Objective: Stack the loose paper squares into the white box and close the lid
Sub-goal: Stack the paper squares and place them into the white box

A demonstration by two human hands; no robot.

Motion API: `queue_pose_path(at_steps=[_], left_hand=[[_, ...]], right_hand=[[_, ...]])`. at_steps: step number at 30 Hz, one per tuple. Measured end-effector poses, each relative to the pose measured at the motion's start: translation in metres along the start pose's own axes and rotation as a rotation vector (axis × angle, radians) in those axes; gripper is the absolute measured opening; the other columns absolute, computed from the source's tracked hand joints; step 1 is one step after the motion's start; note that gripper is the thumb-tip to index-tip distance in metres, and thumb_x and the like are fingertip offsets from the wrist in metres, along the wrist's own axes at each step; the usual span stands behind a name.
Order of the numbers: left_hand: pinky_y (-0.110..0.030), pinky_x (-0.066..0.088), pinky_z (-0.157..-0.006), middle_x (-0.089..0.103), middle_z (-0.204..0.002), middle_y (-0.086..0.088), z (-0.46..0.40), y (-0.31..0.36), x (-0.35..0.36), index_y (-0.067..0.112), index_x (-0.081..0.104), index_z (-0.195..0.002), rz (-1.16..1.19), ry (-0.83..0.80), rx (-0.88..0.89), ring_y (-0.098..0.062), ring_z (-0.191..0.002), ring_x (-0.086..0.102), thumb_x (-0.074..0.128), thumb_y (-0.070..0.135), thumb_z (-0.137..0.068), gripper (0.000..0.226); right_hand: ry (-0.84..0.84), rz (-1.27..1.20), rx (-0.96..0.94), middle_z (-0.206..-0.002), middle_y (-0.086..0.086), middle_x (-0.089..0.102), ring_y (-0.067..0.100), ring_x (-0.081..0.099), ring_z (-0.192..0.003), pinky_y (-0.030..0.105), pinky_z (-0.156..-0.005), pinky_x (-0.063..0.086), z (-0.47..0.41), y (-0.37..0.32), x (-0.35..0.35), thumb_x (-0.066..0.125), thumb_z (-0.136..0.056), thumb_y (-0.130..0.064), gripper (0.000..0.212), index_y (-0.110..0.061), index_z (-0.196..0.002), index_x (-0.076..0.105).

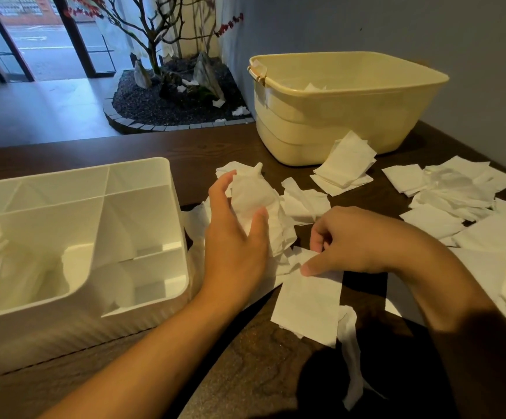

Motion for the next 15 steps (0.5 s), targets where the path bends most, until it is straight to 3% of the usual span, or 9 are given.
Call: queue_pose_path(at_steps=[5,11,13,15], left_hand=[[0.003,0.038,-0.077,0.050,-0.112,0.030,0.000,0.002,0.001,0.022,0.035,-0.142,-0.011,0.008,0.019,0.027,-0.097,0.051,0.060,0.004,-0.097,0.054],[0.004,0.037,-0.078,0.048,-0.110,0.031,0.000,0.003,-0.001,0.015,0.035,-0.144,-0.013,0.023,0.027,0.027,-0.098,0.050,0.059,0.001,-0.097,0.055],[0.004,0.036,-0.079,0.048,-0.112,0.030,-0.001,0.002,-0.002,0.016,0.035,-0.145,-0.023,0.034,0.023,0.027,-0.099,0.049,0.059,0.001,-0.096,0.056],[0.004,0.036,-0.082,0.049,-0.118,0.028,-0.002,0.000,-0.002,0.018,0.034,-0.146,-0.024,0.030,0.006,0.026,-0.102,0.049,0.059,0.003,-0.097,0.058]], right_hand=[[0.025,-0.061,-0.123,-0.088,0.002,0.066,0.014,0.061,-0.080,0.026,-0.066,0.046,0.003,-0.013,-0.003,0.067,-0.090,-0.025,0.007,-0.019,-0.089,0.070],[0.307,-0.444,-0.161,-0.075,-0.010,0.055,0.005,0.051,-0.070,0.021,-0.058,0.036,0.009,-0.005,-0.044,0.064,-0.092,-0.023,0.001,-0.024,-0.092,0.064],[0.317,-0.587,-0.188,-0.082,-0.009,0.063,0.007,0.059,-0.076,0.021,-0.061,0.043,0.011,-0.004,-0.047,0.070,-0.088,-0.017,0.014,-0.026,-0.096,0.064],[0.224,-0.752,-0.265,-0.085,-0.005,0.073,0.011,0.069,-0.081,0.023,-0.065,0.053,0.012,-0.011,-0.045,0.075,-0.082,-0.007,0.028,-0.025,-0.101,0.065]])
Point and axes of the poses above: each hand's wrist, its own z-axis away from the middle knuckle, its own x-axis out of the palm, y = z × x, the point moved 10 cm from there along -z, towards the middle knuckle
